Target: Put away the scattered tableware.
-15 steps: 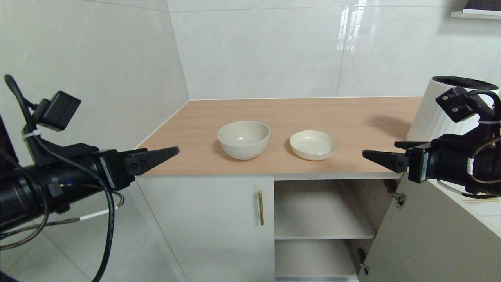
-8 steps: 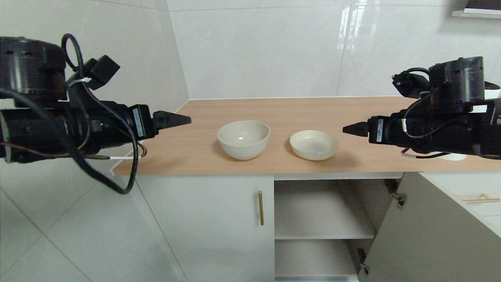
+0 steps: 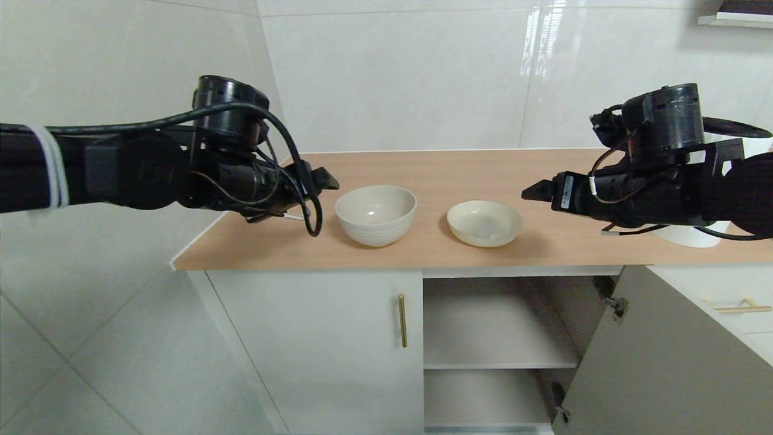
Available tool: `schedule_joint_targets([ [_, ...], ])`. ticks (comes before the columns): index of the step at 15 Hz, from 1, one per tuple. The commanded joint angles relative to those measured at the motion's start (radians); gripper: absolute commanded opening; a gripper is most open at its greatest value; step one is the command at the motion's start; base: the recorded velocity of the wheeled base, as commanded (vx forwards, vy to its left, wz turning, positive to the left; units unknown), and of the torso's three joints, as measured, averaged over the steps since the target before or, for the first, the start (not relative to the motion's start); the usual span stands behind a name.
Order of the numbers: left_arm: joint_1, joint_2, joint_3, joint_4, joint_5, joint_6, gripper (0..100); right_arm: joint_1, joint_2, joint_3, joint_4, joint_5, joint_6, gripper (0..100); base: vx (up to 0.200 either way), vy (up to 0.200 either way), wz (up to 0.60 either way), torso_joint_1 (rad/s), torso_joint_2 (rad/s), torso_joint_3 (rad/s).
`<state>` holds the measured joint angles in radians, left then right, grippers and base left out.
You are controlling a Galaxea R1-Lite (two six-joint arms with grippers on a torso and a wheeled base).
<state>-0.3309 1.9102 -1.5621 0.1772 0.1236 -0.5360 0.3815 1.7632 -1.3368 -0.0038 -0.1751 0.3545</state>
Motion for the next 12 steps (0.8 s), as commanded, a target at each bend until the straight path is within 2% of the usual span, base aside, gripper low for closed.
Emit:
schedule_joint_targets([
  [1,-0.019,0.113,-0.067,0.004,0.022,-0.002,100,0.004,0.005,0.002,-0.001,0.000,0.000,100,0.000,0.000,0.00,0.000,0.00,0.000],
  [4,-0.023,0.167,-0.119,0.004,0.024,-0.001,100,0.005,0.007,0.013,-0.001,0.000,0.000,100,0.000,0.000,0.00,0.000,0.00,0.000],
  [9,-0.025,0.181,-0.133,0.002,0.022,0.004,100,0.007,0.004,0.018,-0.002,0.000,0.000,100,0.000,0.000,0.00,0.000,0.00,0.000],
  [10,-0.027,0.185,-0.133,0.002,0.022,0.004,0,0.007,0.004,0.018,-0.002,0.000,0.000,100,0.000,0.000,0.00,0.000,0.00,0.000],
  [12,-0.034,0.190,-0.133,0.002,0.022,0.005,0,0.007,0.007,0.018,-0.002,0.000,0.000,100,0.000,0.000,0.00,0.000,0.00,0.000],
])
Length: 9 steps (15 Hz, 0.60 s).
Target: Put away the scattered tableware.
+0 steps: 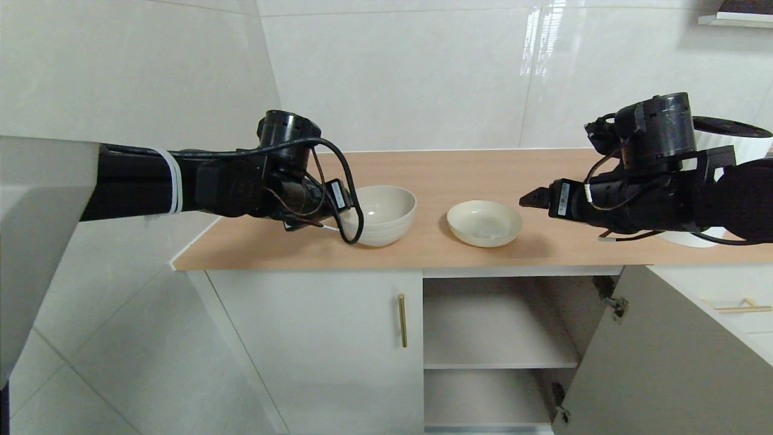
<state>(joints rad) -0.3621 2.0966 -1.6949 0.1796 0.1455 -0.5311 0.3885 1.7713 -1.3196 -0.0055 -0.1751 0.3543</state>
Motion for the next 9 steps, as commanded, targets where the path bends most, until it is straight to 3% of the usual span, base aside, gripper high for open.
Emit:
schedule_joint_targets([
  [1,-0.009,0.002,0.000,0.000,0.000,-0.001,0,0.000,0.000,0.000,-0.001,0.000,0.000,100,0.000,0.000,0.00,0.000,0.00,0.000],
  [9,-0.031,-0.216,0.092,0.000,0.002,-0.009,0,0.006,0.046,0.002,-0.021,-0.009,-0.043,100,0.000,0.000,0.00,0.000,0.00,0.000],
])
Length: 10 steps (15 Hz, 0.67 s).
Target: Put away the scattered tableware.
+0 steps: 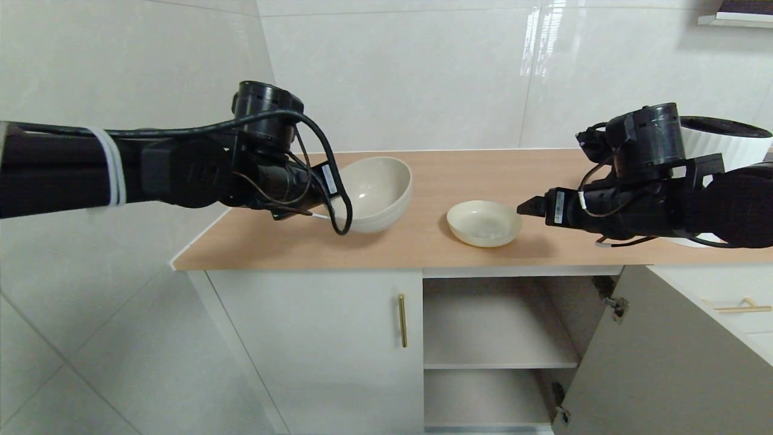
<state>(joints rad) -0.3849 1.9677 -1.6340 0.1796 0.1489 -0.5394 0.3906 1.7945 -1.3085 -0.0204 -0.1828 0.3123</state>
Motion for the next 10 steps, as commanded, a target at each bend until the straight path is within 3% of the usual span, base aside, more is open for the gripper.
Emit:
schedule_joint_targets([
  [1,-0.015,-0.108,0.048,0.000,-0.003,-0.001,0,0.007,0.056,-0.023,-0.007,-0.034,-0.001,100,0.000,0.000,0.00,0.000,0.00,0.000],
  [4,-0.023,-0.122,0.057,-0.002,-0.002,-0.001,0,0.033,0.155,-0.071,-0.009,-0.164,0.002,100,0.000,0.000,0.00,0.000,0.00,0.000],
  [10,-0.028,-0.121,0.057,-0.002,-0.002,-0.001,0,0.034,0.249,-0.127,-0.067,-0.185,0.031,100,0.000,0.000,0.00,0.000,0.00,0.000],
])
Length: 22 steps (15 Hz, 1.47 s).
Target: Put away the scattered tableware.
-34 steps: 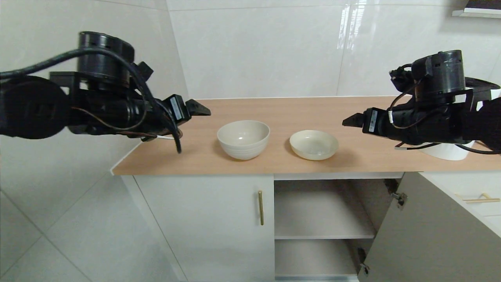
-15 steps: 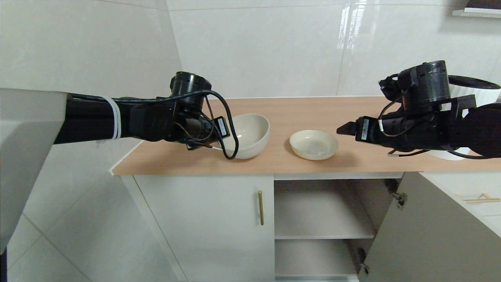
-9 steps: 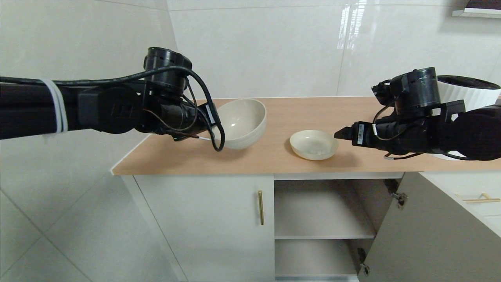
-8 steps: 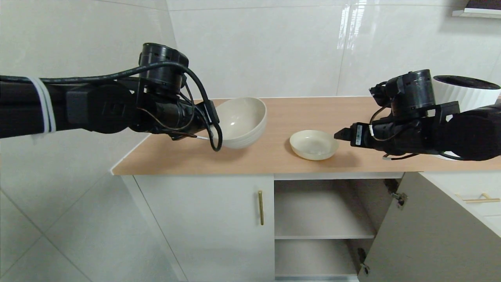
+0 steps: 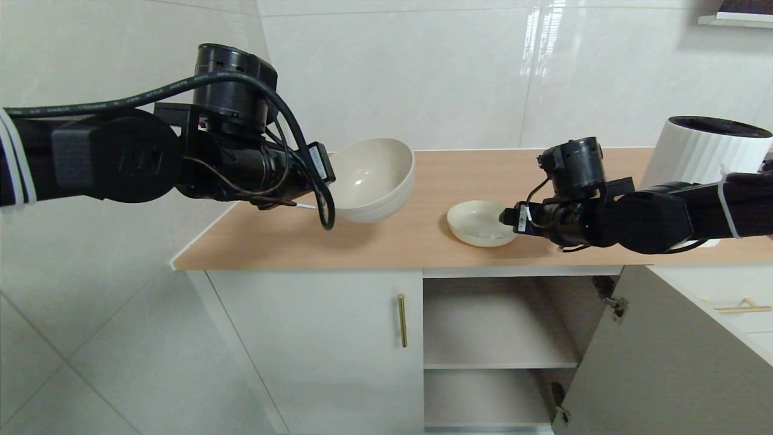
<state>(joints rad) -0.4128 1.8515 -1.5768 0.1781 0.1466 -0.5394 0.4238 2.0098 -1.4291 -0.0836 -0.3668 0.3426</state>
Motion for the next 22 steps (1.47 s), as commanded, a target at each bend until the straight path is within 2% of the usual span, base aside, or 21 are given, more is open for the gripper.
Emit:
schedule_joint_targets([
  [1,0.000,-0.003,0.000,0.001,0.001,-0.001,0,0.001,0.038,-0.008,-0.030,-0.004,0.001,100,0.000,0.000,0.00,0.000,0.00,0.000],
  [11,-0.001,0.000,0.001,0.000,0.001,-0.001,0,0.001,0.061,-0.017,-0.059,-0.007,0.001,100,0.000,0.000,0.00,0.000,0.00,0.000],
  [12,0.000,0.000,0.001,0.000,0.001,-0.001,0,0.001,0.061,-0.017,-0.059,-0.007,0.001,0,0.000,0.000,0.00,0.000,0.00,0.000],
  [18,-0.004,0.002,0.008,0.000,0.001,-0.001,0,0.001,0.049,-0.016,-0.061,-0.004,0.013,0,0.000,0.000,0.00,0.000,0.00,0.000],
  [22,-0.009,-0.014,0.044,-0.012,-0.002,-0.001,0,0.004,-0.069,0.038,-0.054,0.003,0.023,0,0.000,0.000,0.00,0.000,0.00,0.000],
])
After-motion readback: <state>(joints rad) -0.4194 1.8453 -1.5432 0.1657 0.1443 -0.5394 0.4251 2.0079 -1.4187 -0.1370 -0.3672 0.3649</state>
